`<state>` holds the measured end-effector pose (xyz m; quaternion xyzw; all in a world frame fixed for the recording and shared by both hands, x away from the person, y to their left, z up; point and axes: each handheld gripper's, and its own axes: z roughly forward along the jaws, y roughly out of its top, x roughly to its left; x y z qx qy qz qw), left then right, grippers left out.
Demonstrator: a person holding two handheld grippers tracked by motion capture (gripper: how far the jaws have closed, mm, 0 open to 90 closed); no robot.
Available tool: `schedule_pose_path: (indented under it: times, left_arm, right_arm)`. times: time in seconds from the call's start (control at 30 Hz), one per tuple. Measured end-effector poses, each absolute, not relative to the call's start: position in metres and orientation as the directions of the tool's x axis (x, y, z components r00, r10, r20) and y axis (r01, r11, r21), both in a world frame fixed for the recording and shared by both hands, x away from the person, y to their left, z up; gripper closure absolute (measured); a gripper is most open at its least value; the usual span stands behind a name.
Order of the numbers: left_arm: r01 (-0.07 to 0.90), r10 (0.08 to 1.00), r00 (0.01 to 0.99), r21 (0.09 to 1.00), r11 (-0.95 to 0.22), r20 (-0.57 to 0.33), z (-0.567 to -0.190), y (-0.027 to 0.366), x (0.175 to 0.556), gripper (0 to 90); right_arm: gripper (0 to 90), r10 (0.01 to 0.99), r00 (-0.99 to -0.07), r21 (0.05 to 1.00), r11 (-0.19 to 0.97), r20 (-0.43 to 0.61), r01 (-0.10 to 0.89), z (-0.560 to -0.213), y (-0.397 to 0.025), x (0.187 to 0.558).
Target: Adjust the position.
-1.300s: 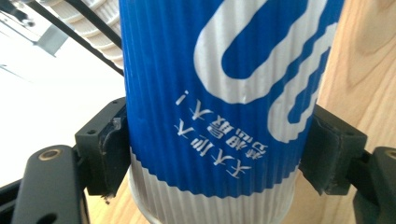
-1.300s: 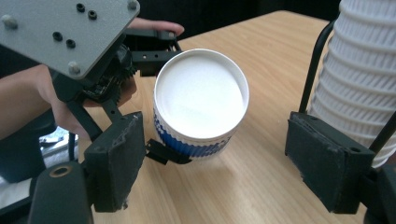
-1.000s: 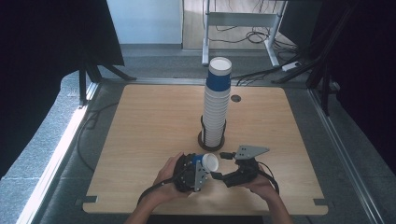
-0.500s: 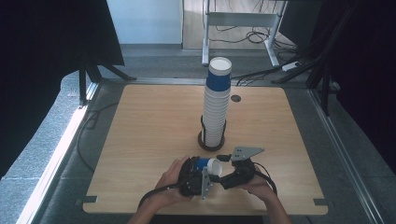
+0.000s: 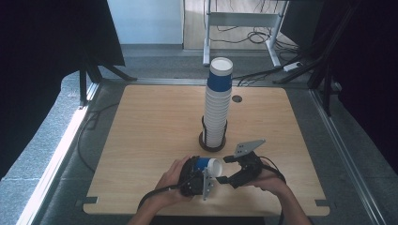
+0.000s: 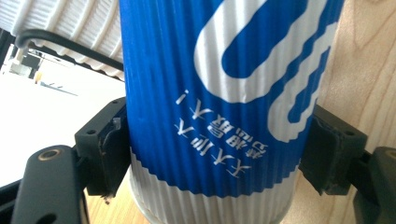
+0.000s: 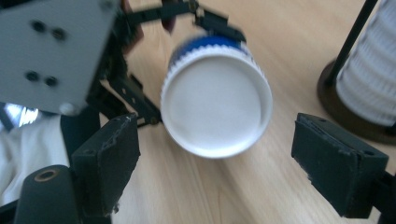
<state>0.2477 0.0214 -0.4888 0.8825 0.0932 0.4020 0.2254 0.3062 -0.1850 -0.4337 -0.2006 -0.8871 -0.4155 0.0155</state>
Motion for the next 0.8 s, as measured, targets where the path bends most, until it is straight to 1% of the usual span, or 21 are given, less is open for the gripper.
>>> schedule_pose_path:
  times: [0.03,0.07,0.13,0.2,0.23,0.27,0.3,0.33,0.43,0.57,0.67,0.7,0.8]
  left_arm:
    - [-0.017,0.34,0.659,0.465,-0.885,0.671,-0.489,0.021,0.247,20.3]
    - [-0.017,0.34,0.659,0.465,-0.885,0.671,-0.489,0.021,0.247,20.3]
    - [-0.021,0.337,0.658,0.464,-0.886,0.673,-0.489,0.02,0.247,20.3]
    - [-0.022,0.338,0.655,0.464,-0.886,0.676,-0.49,0.02,0.246,20.3]
    - [-0.029,0.337,0.651,0.465,-0.885,0.681,-0.491,0.019,0.245,20.3]
    - [-0.029,0.337,0.651,0.465,-0.885,0.681,-0.491,0.019,0.245,20.3]
    - [-0.034,0.327,0.649,0.456,-0.889,0.687,-0.49,0.019,0.245,20.3]
    - [-0.037,0.319,0.645,0.445,-0.895,0.695,-0.489,0.019,0.244,20.3]
    - [-0.04,0.319,0.643,0.446,-0.894,0.697,-0.488,0.018,0.244,20.3]
    - [-0.043,0.318,0.64,0.446,-0.894,0.7,-0.489,0.017,0.243,20.3]
    - [-0.049,0.308,0.635,0.435,-0.899,0.709,-0.49,0.017,0.243,20.3]
    - [-0.053,0.305,0.629,0.431,-0.901,0.715,-0.49,0.016,0.242,20.3]
    - [-0.052,0.309,0.629,0.436,-0.899,0.713,-0.491,0.016,0.242,20.3]
  right_arm:
    - [15.5,0.334,-0.919,0.69,0.616,0.211,0.381,-0.426,-0.181,0.311]
    - [15.5,0.334,-0.919,0.69,0.616,0.211,0.381,-0.426,-0.181,0.311]
    - [15.2,0.326,-0.911,0.621,0.667,0.253,0.411,-0.412,-0.173,0.317]
    - [15.1,0.328,-0.909,0.603,0.682,0.256,0.415,-0.409,-0.171,0.319]
    - [14.8,0.332,-0.903,0.534,0.728,0.272,0.429,-0.403,-0.163,0.324]
    - [14.5,0.335,-0.9,0.503,0.748,0.278,0.434,-0.401,-0.159,0.326]
    - [14.5,0.335,-0.9,0.503,0.748,0.278,0.434,-0.401,-0.159,0.326]
    - [14.1,0.346,-0.898,0.439,0.786,0.271,0.435,-0.4,-0.152,0.328]
    - [13.9,0.354,-0.887,0.372,0.813,0.294,0.448,-0.401,-0.143,0.331]
    - [13.7,0.36,-0.881,0.318,0.834,0.307,0.451,-0.403,-0.133,0.335]
    - [13.7,0.362,-0.876,0.298,0.839,0.318,0.455,-0.405,-0.129,0.338]
    - [13.7,0.37,-0.871,0.27,0.846,0.323,0.46,-0.408,-0.123,0.341]
    - [13.7,0.367,-0.872,0.251,0.855,0.325,0.454,-0.411,-0.119,0.343]
